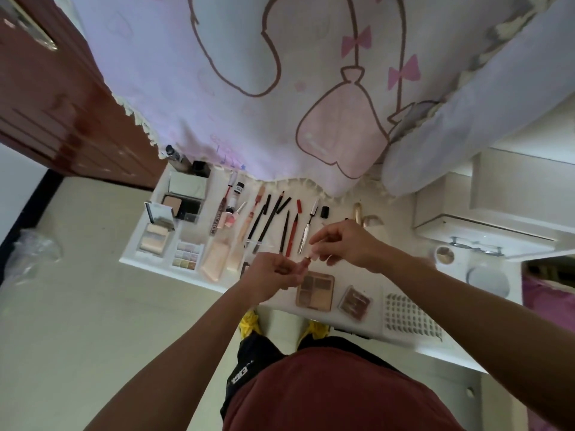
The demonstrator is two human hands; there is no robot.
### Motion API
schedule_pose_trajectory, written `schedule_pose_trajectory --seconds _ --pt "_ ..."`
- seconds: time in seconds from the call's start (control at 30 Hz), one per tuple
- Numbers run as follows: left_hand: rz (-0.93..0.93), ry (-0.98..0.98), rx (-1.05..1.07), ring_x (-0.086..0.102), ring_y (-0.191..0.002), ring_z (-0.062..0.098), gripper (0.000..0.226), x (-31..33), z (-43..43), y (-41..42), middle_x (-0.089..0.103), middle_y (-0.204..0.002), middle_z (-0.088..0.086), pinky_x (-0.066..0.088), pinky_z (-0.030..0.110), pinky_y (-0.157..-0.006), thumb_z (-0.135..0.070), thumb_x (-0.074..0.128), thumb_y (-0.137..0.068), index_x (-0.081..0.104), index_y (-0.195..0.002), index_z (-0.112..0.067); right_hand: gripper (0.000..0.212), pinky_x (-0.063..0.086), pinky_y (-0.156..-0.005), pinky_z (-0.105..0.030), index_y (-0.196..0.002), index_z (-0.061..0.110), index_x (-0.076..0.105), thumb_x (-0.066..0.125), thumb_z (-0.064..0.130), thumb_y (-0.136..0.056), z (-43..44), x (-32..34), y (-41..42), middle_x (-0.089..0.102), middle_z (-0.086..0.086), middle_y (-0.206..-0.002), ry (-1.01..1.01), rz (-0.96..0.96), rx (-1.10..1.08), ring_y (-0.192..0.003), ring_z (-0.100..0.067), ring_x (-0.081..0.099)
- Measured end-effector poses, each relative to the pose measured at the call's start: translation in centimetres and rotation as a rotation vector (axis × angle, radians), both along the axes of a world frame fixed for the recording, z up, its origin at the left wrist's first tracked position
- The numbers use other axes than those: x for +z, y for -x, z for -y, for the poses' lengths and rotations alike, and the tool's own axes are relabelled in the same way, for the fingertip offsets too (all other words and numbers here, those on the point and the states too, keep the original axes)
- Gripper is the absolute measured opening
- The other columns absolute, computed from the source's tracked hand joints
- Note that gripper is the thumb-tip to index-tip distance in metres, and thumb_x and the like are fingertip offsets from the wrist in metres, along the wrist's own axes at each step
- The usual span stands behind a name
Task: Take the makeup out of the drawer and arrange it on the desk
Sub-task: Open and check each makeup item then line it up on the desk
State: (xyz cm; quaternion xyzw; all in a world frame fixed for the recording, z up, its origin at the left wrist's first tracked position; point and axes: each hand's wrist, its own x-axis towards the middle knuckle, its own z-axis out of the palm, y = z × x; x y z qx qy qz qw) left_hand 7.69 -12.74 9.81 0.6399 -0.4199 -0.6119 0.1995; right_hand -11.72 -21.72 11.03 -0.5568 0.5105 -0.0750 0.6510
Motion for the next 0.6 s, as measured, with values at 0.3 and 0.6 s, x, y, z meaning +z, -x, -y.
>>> schedule_pose_trajectory --seconds 0.3,0.6 --pt "0.302 0.047 0.158 0.066 -0.077 0.017 0.033 -4.0 -3.2 2.3 0.068 -0.084 0.004 0.056 0.037 -0.072 -0.022 0.075 -0.077 0.058 -0.105 -0.013 0.02 0.061 -0.072 -0.031 -0.107 0.001 0.068 0.07 0.005 -0.088 -0.5 -3.9 -2.0 0.072 -0.018 -0.092 -0.05 -0.109 0.065 -0.075 -0.018 0.07" --pt "0.656 0.162 0.121 0.058 -0.072 0.021 0.019 -6.5 -4.4 3.0 0.065 -0.079 0.009 0.037 0.028 -0.062 -0.022 0.066 -0.088 0.07 -0.084 -0.003 0.023 0.061 -0.08 -0.04 -0.109 -0.003 0.067 0.07 0.003 -0.087 -0.4 -7.6 -4.4 0.07 -0.024 -0.097 -0.104 -0.181 0.115 -0.081 -0.027 0.069"
